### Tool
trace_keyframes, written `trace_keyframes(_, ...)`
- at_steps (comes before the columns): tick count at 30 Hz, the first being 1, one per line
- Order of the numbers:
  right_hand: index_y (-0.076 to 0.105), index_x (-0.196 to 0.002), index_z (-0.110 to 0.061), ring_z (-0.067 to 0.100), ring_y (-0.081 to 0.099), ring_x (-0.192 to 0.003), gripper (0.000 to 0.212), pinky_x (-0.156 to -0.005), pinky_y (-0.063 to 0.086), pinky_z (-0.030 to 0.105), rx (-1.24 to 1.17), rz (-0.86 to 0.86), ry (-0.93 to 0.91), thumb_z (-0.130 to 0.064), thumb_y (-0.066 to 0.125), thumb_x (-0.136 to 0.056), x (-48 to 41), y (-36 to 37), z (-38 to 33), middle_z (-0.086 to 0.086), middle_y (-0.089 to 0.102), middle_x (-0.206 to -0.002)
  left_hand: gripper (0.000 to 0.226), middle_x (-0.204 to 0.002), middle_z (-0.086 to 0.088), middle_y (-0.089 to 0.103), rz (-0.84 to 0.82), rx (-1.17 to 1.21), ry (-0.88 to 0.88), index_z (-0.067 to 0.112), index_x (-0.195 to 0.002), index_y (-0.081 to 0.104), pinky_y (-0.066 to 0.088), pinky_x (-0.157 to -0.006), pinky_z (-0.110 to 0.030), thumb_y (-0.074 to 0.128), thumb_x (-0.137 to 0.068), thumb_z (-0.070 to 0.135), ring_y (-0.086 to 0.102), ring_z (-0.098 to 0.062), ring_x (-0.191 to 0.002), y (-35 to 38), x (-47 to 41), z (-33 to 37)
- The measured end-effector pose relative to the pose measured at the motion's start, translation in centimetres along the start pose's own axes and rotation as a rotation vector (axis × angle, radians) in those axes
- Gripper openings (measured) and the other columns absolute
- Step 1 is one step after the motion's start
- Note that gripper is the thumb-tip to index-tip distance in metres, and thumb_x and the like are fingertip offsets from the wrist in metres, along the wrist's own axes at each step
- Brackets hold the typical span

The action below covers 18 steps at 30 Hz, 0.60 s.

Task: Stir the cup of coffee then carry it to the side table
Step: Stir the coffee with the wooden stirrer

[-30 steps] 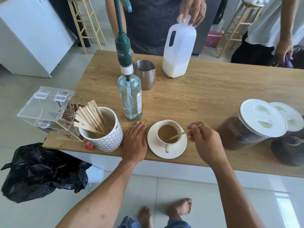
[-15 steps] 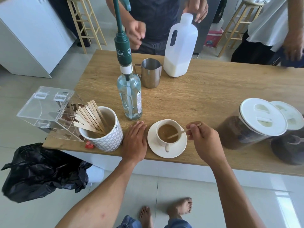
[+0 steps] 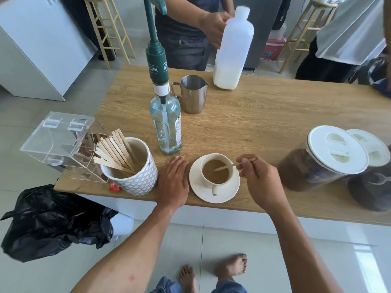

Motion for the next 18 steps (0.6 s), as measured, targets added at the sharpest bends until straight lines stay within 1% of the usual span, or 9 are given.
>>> trace_keyframes(1, 0.064, -0.088, -0.023, 0.001, 0.061, -0.064, 0.021, -0.059, 0.043, 0.009, -0.003, -0.010, 0.006, -0.016, 0.047, -0.099, 0.1, 0.1, 0.1, -0.011, 0.066, -0.072, 0.048, -0.146, -0.001, 0.051, -0.004, -0.001, -0.001, 0.013, -0.136, 0.056, 0.031, -0.117, -0.039, 0.028, -0.099, 0.027, 0.041, -0.018, -0.138, 0.1, 0.0, 0.1)
trace_keyframes(4, 0.063, -0.086, -0.023, 0.002, 0.061, -0.065, 0.022, -0.058, 0.041, 0.008, -0.012, 0.079, 0.037, -0.017, 0.047, -0.099, -0.1, -0.9, 0.7, -0.010, 0.065, -0.070, 0.048, -0.146, -0.001, 0.051, -0.006, -0.003, 0.000, 0.013, -0.136, 0.056, 0.031, -0.117, -0.039, 0.029, -0.099, 0.026, 0.041, -0.018, -0.138, 0.0, 0.0, 0.1)
trace_keyframes(5, 0.062, -0.086, -0.024, 0.003, 0.061, -0.066, 0.021, -0.059, 0.041, 0.008, -0.006, 0.085, 0.035, -0.018, 0.047, -0.100, -0.2, -0.9, 0.7, -0.010, 0.065, -0.071, 0.048, -0.146, -0.001, 0.051, -0.006, -0.004, 0.001, 0.013, -0.136, 0.056, 0.031, -0.117, -0.039, 0.029, -0.099, 0.026, 0.041, -0.018, -0.138, 0.0, -0.1, 0.1)
trace_keyframes(9, 0.064, -0.086, -0.023, 0.004, 0.062, -0.065, 0.023, -0.059, 0.044, 0.011, 0.005, -0.023, 0.003, -0.016, 0.047, -0.100, 0.0, 0.0, -0.1, -0.008, 0.066, -0.072, 0.049, -0.145, -0.002, 0.052, -0.002, 0.001, -0.001, 0.012, -0.135, 0.056, 0.032, -0.116, -0.040, 0.027, -0.099, 0.028, 0.042, -0.019, -0.137, -0.2, 0.0, 0.2)
trace_keyframes(12, 0.061, -0.082, -0.027, 0.008, 0.060, -0.064, 0.024, -0.058, 0.044, 0.016, 0.001, 0.055, 0.010, -0.017, 0.046, -0.099, -0.1, -0.8, 0.0, -0.005, 0.066, -0.070, 0.049, -0.145, -0.002, 0.052, -0.005, 0.002, 0.002, 0.012, -0.135, 0.056, 0.033, -0.115, -0.041, 0.026, -0.099, 0.027, 0.043, -0.019, -0.137, -0.2, -0.1, 0.3)
trace_keyframes(13, 0.060, -0.083, -0.027, 0.007, 0.060, -0.064, 0.023, -0.059, 0.044, 0.016, 0.007, 0.066, 0.004, -0.018, 0.046, -0.099, -0.1, -0.9, 0.0, -0.006, 0.066, -0.072, 0.048, -0.145, -0.002, 0.051, -0.007, -0.001, 0.001, 0.012, -0.135, 0.056, 0.034, -0.115, -0.041, 0.028, -0.098, 0.026, 0.042, -0.019, -0.138, -0.1, 0.0, 0.2)
trace_keyframes(15, 0.062, -0.088, -0.025, 0.002, 0.062, -0.065, 0.021, -0.060, 0.043, 0.011, 0.009, 0.019, -0.016, -0.019, 0.046, -0.100, -0.2, -0.3, -0.5, -0.009, 0.066, -0.074, 0.046, -0.146, -0.002, 0.051, -0.010, -0.001, 0.001, 0.011, -0.136, 0.055, 0.033, -0.115, -0.041, 0.033, -0.097, 0.021, 0.042, -0.019, -0.138, 0.0, -0.1, 0.0)
trace_keyframes(17, 0.064, -0.086, -0.025, 0.001, 0.062, -0.064, 0.023, -0.060, 0.044, 0.010, 0.015, -0.029, -0.008, -0.016, 0.047, -0.099, -0.1, 0.1, -0.6, -0.010, 0.067, -0.072, 0.045, -0.146, -0.001, 0.050, -0.012, -0.003, -0.002, 0.011, -0.136, 0.055, 0.033, -0.116, -0.041, 0.035, -0.097, 0.020, 0.041, -0.019, -0.138, 0.0, 0.0, 0.1)
trace_keyframes(18, 0.063, -0.083, -0.027, 0.002, 0.062, -0.064, 0.025, -0.059, 0.044, 0.011, 0.018, -0.020, 0.001, -0.015, 0.047, -0.099, 0.0, -0.1, -0.5, -0.009, 0.066, -0.070, 0.046, -0.146, -0.001, 0.050, -0.014, -0.004, -0.001, 0.012, -0.136, 0.055, 0.033, -0.116, -0.041, 0.033, -0.097, 0.021, 0.041, -0.019, -0.138, 0.0, 0.0, 0.1)
Point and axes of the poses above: each hand's wrist, its own x-axis away from the middle knuckle, its own y-axis out of the palm, z = x × y, the point moved 7 cm from there along -x, towards the middle knuckle
